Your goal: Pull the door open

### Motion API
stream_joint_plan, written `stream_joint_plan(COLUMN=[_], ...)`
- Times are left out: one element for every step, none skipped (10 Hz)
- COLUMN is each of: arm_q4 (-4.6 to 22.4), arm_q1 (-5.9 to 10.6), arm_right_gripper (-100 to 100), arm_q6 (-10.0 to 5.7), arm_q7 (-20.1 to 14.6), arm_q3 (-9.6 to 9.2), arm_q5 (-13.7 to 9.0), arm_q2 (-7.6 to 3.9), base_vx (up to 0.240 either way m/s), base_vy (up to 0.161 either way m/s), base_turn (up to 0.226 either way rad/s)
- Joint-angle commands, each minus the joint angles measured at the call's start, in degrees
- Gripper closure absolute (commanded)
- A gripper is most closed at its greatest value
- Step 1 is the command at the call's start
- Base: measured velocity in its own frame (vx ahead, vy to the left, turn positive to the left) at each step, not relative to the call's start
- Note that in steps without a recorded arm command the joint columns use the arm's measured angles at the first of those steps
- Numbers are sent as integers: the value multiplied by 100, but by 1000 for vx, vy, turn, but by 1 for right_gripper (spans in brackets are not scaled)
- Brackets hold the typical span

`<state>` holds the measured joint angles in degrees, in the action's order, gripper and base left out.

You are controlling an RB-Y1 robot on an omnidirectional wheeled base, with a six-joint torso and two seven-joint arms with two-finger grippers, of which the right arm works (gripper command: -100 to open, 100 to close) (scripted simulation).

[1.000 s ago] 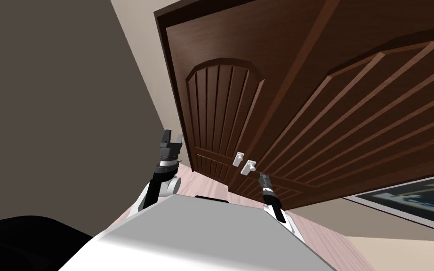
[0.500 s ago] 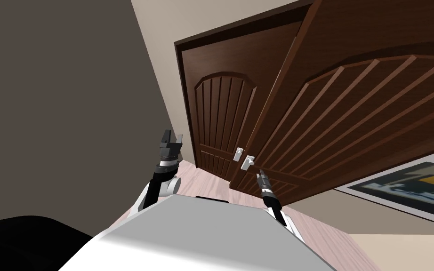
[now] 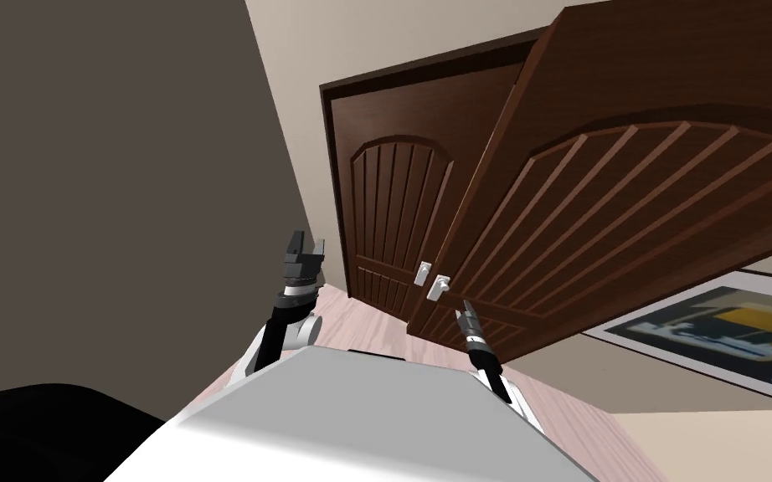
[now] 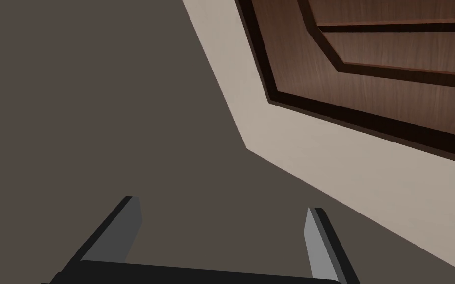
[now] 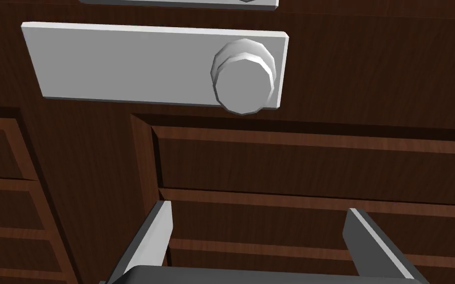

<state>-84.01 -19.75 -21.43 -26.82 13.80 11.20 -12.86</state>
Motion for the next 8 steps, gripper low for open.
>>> stream_joint_plan(arm_q4=[50, 71, 75, 64, 29, 29, 29, 29], arm_q1=[47, 104, 152, 233, 155, 155, 155, 155], arm_right_gripper=[-100, -100, -100, -100, -100, 100, 100, 100], arm_q6=[38, 44, 44, 36, 49, 49, 49, 49], arm_q7=[49, 67, 77, 87, 76, 76, 76, 76], arm_q3=[40, 36, 19, -27, -6, -6, -6, -6], arm_q5=[-13, -17, -16, -11, -14, -14, -14, -14], arm_q2=[14, 23, 32, 49, 41, 41, 41, 41], base_vx=[160, 202, 204, 208, 99, -10, -29, -32], base_vy=[-117, -75, 8, 54, 20, -2, -14, -8], base_turn=[10, 63, 77, 124, 29, -25, -9, 8])
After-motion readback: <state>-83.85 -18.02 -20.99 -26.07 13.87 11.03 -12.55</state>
